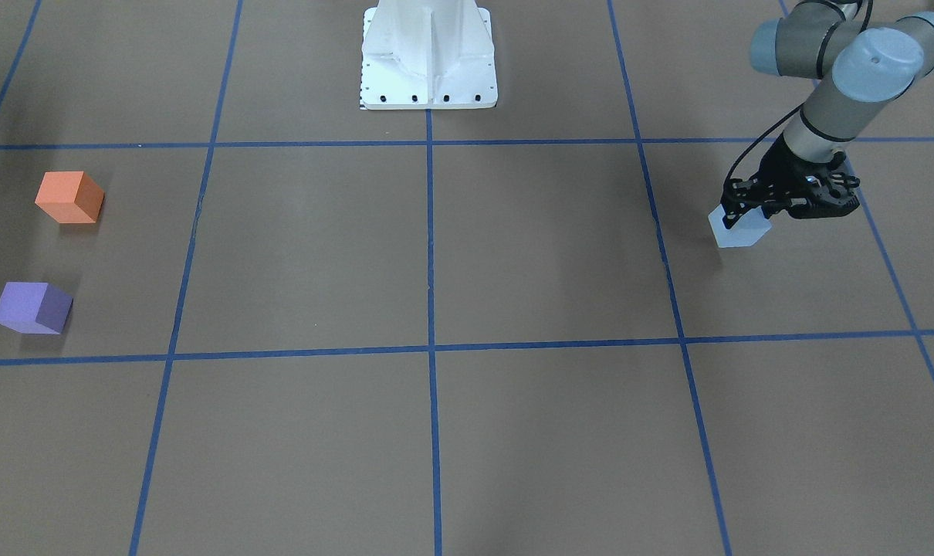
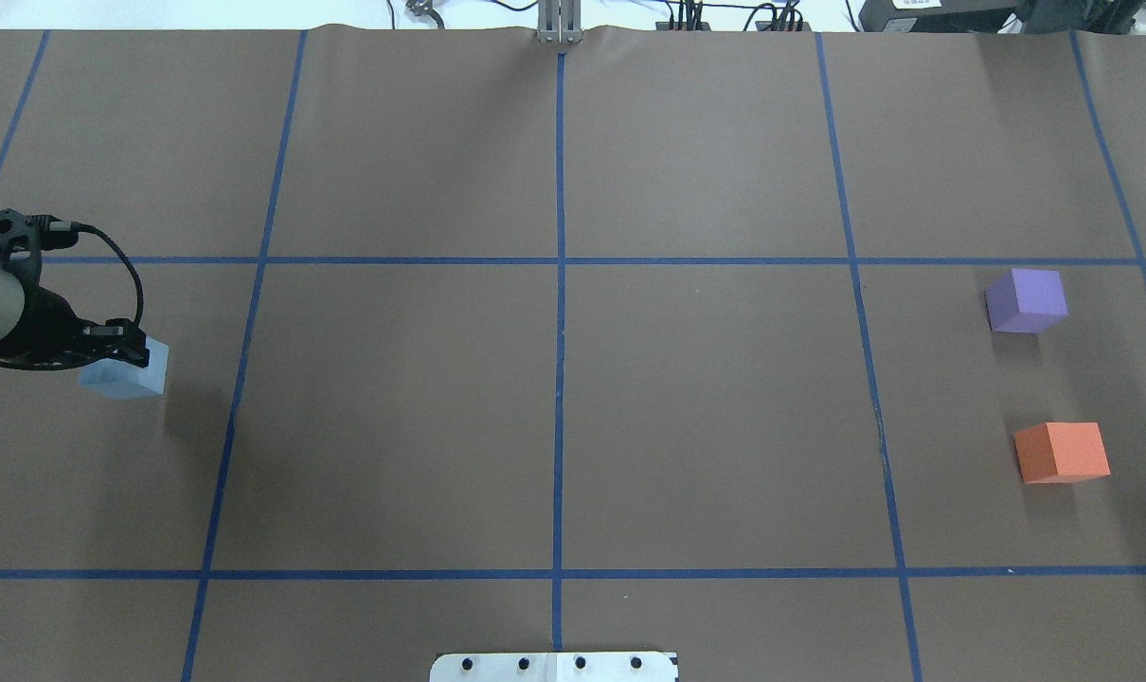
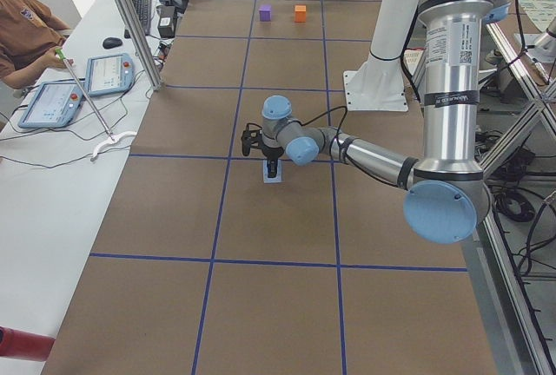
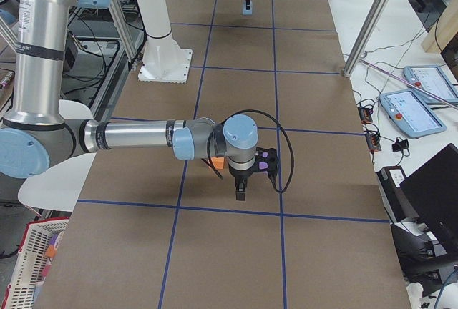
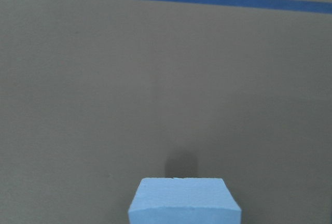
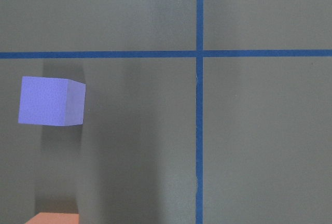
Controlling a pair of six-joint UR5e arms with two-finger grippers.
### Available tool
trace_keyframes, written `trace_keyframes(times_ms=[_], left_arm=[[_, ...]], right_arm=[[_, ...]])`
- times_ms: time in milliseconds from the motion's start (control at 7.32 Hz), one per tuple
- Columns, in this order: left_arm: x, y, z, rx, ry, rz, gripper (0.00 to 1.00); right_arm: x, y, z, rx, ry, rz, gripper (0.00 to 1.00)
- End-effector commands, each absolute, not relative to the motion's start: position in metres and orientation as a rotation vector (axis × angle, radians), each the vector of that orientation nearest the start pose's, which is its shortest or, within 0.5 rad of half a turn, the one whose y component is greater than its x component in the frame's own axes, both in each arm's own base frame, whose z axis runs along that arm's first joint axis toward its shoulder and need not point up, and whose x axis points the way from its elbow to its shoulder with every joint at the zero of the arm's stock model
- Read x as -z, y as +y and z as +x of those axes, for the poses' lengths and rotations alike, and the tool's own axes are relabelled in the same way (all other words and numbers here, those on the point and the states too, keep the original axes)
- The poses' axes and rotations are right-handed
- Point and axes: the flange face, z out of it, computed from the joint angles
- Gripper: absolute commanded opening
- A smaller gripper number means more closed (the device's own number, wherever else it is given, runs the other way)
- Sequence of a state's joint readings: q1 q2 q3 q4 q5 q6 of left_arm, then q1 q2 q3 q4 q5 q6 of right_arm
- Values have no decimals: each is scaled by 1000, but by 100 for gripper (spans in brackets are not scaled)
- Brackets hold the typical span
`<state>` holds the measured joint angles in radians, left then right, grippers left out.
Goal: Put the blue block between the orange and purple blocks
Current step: 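Lift the light blue cube with the left gripper and carry it toward the table center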
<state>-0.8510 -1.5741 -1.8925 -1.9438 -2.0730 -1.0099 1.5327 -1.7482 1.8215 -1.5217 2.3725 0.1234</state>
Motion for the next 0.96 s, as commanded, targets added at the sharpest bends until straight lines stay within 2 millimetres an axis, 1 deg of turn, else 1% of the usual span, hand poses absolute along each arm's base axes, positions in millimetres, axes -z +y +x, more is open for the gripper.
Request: trace_keyframes(times_ms=[0,137,273,410,547,683,820], left_arm=[[-348,-479,305,109,820,72,0],[-298,-496,325,125,829,71,0],[-260,-501,350,152,870,63,0],[-228,-491,398,160,895,34,0],[-185,-501,440,205,893,71,0],[-154,-507,488,207,885,67,0],[-133,-504,535,205,860,70,0]], right_arm=[[-610,-425,45,-46,-811,38,100],[-610,-425,44,-47,-816,37,100],[-608,-426,44,-44,-825,38,100],[-604,-429,43,-41,-830,46,100],[-595,-439,41,-29,-831,59,100],[-593,-441,34,-13,-832,57,100],[-591,-443,28,4,-833,60,100]])
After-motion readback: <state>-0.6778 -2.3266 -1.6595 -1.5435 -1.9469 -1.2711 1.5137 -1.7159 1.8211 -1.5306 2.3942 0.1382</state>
